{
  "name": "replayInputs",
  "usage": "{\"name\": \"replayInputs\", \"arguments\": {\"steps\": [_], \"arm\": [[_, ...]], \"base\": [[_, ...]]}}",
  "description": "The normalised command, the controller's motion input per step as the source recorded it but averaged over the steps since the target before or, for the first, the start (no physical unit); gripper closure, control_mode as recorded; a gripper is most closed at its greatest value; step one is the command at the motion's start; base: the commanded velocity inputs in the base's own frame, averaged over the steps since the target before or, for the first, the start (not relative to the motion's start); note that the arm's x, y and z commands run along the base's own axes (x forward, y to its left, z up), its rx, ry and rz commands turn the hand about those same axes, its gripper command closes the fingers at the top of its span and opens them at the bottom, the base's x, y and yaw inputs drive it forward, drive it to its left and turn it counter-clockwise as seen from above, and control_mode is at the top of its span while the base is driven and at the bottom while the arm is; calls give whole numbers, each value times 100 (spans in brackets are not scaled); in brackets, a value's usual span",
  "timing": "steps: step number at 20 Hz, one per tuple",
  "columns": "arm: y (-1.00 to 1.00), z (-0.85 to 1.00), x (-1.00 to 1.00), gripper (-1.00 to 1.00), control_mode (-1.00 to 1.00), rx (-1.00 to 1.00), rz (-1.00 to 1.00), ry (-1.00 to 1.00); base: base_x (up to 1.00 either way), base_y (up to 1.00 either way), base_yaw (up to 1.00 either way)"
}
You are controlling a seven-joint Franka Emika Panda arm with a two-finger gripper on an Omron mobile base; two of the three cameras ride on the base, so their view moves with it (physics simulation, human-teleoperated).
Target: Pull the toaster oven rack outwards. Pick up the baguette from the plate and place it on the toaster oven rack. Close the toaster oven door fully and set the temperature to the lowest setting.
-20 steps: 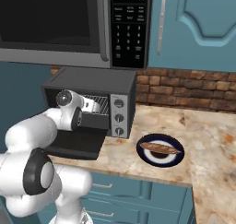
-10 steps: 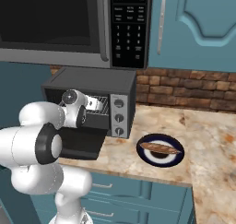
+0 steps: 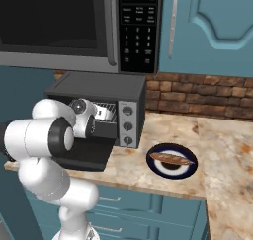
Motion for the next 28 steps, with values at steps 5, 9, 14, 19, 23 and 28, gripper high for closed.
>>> {"name": "replayInputs", "arguments": {"steps": [5,9,14,19,23,28], "arm": [[0,-11,25,-100,-100,0,0,0],[1,-16,14,-100,-100,0,0,0],[1,-43,0,-100,-100,0,0,4],[0,-33,-22,-100,-100,0,0,7],[0,-28,-60,-100,-100,0,0,11],[0,-34,-79,-100,-100,0,0,16]], "base": [[0,0,0],[0,0,0],[0,0,0],[0,0,0],[0,0,0],[0,0,0]]}}
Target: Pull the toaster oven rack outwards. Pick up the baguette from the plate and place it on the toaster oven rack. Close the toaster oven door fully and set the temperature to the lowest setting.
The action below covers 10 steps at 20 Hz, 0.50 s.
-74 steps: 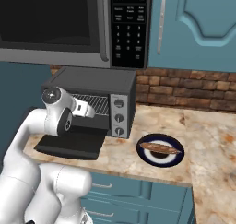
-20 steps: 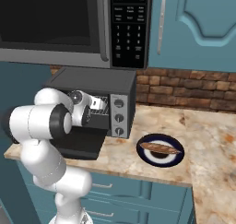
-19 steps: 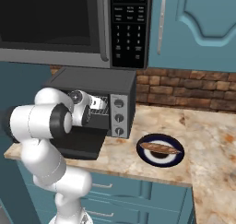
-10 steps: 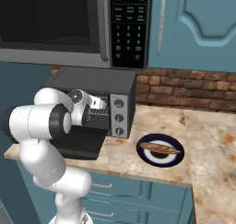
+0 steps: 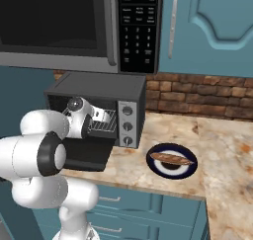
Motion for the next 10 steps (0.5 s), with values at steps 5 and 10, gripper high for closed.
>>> {"name": "replayInputs", "arguments": {"steps": [5,10], "arm": [[0,-21,-90,-100,-100,0,0,20],[0,-16,-95,-100,-100,0,0,27]], "base": [[0,0,0],[0,0,0]]}}
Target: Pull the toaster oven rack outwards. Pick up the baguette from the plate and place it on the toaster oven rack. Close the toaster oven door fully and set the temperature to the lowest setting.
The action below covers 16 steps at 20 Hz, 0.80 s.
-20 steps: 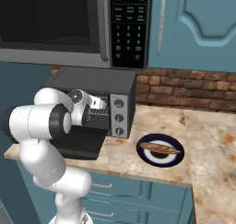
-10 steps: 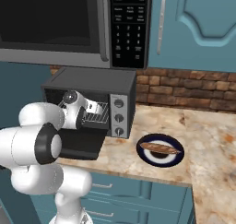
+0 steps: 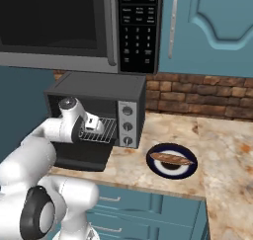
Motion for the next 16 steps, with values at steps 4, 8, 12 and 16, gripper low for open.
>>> {"name": "replayInputs", "arguments": {"steps": [4,8,12,16], "arm": [[0,-13,-77,-100,-100,0,0,20],[-6,23,-39,-100,-100,-5,0,0],[-51,59,-51,-100,-100,-4,-4,0],[-78,58,-60,-100,-100,0,-7,1]], "base": [[0,0,0],[0,0,0],[0,0,0],[0,0,0]]}}
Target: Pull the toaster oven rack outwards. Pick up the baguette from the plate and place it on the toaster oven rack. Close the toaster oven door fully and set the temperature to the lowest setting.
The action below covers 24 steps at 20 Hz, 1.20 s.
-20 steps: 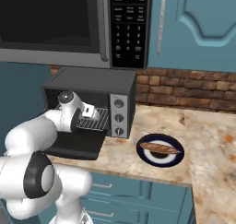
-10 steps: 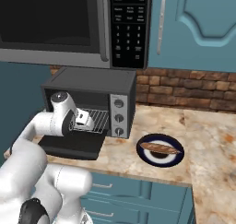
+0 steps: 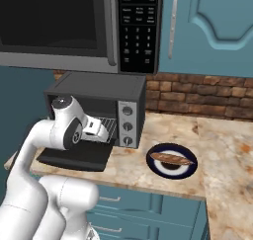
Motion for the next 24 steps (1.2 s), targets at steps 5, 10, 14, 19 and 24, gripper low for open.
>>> {"name": "replayInputs", "arguments": {"steps": [5,10,14,19,24], "arm": [[-93,12,-25,-100,-100,0,-18,18],[-100,11,-13,-100,-100,0,-31,20],[-81,0,0,-100,-100,-12,-9,4],[-59,0,-3,-100,-100,-18,13,-1],[-62,-2,-5,-100,-100,-24,43,0]], "base": [[0,0,0],[0,0,0],[0,0,0],[0,0,0],[0,0,0]]}}
